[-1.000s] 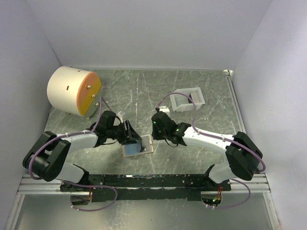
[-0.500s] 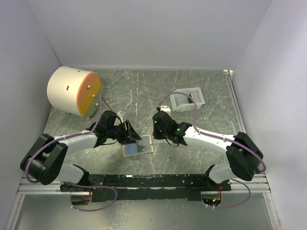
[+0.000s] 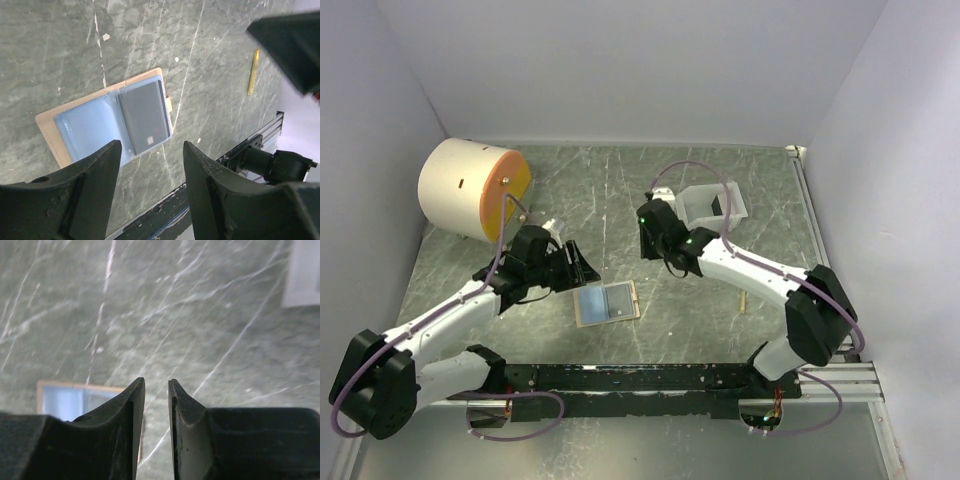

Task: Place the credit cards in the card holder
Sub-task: Turn over the card slot in the card holder, then pick up the credit card from the storage box.

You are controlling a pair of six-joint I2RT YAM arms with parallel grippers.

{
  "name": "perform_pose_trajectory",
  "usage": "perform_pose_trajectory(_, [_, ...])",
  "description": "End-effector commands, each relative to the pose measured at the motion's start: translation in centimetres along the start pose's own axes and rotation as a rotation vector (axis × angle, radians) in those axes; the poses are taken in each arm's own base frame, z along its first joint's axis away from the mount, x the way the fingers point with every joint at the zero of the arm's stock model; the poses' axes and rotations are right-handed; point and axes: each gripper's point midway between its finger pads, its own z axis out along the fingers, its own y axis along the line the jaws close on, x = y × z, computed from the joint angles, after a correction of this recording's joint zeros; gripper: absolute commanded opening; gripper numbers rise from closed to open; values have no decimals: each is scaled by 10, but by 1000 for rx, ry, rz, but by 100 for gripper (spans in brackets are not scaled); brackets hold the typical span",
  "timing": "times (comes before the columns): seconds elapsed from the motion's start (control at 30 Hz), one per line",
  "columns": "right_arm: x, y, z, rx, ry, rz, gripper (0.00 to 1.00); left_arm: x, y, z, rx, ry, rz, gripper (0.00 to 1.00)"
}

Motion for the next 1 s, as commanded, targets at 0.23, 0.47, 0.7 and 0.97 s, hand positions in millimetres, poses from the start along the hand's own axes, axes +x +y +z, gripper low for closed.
perform_pose_trajectory(0.23, [-97, -120, 18, 377, -81, -26, 41, -11, -6, -30, -67, 8, 172, 78])
perform_pose_trajectory(0.47, [-115, -194, 36, 592, -22, -47, 44, -12, -14, -44, -70, 53, 268, 82])
perform_pose_trajectory(0.7, [-110, -234, 58, 717, 58, -104, 45, -14, -25, -54, -42, 85, 345, 80])
perform_pose_trajectory(0.97, [-95, -263, 79, 813, 145, -174, 45, -11, -24, -55, -26, 81, 357, 80])
